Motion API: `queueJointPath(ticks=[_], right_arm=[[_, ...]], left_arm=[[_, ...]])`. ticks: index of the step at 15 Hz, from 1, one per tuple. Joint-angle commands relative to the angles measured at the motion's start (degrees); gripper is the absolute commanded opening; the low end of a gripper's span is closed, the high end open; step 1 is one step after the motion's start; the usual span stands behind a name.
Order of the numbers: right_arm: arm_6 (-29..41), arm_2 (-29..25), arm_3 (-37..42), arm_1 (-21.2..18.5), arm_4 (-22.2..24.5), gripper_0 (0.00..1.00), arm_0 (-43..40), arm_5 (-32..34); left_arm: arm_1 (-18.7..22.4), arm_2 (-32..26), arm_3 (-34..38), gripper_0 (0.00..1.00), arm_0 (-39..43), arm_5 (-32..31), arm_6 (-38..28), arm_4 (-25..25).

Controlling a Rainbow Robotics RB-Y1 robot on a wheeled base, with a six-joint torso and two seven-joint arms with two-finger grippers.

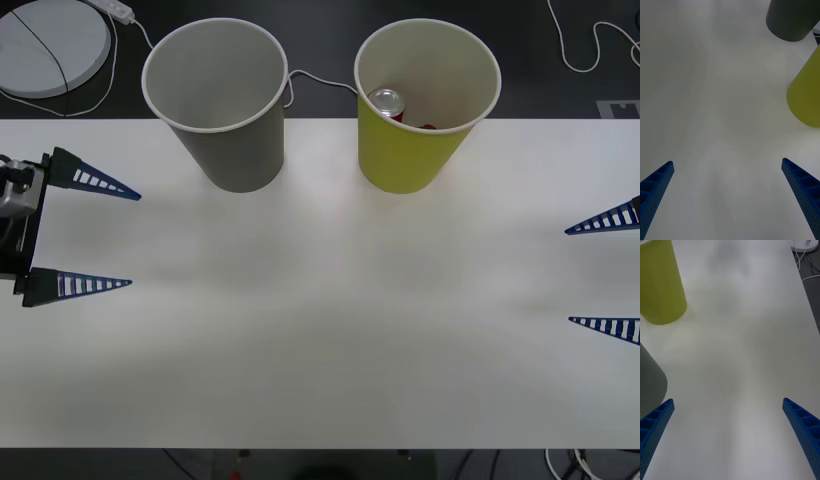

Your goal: Put the can into the green bin and the plastic bottle into the gray bin

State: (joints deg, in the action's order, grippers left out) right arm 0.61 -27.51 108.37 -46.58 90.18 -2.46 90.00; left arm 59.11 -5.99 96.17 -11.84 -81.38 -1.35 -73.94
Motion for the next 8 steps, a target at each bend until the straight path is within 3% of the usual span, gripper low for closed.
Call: queueJointPath(ticks=[1, 8], right_arm=[[0.0, 0.0, 0.0, 0.0, 0.0, 1.0, 0.0, 0.0], [0.0, 0.0, 0.0, 0.0, 0.0, 1.0, 0.0, 0.0]], left_arm=[[-0.84, -0.51, -0.01, 1.0, 1.64, 0.09, 2.23, -1.12], [-2.16, -0.78, -0.01, 1.0, 2.52, -0.53, 4.08, -3.75]])
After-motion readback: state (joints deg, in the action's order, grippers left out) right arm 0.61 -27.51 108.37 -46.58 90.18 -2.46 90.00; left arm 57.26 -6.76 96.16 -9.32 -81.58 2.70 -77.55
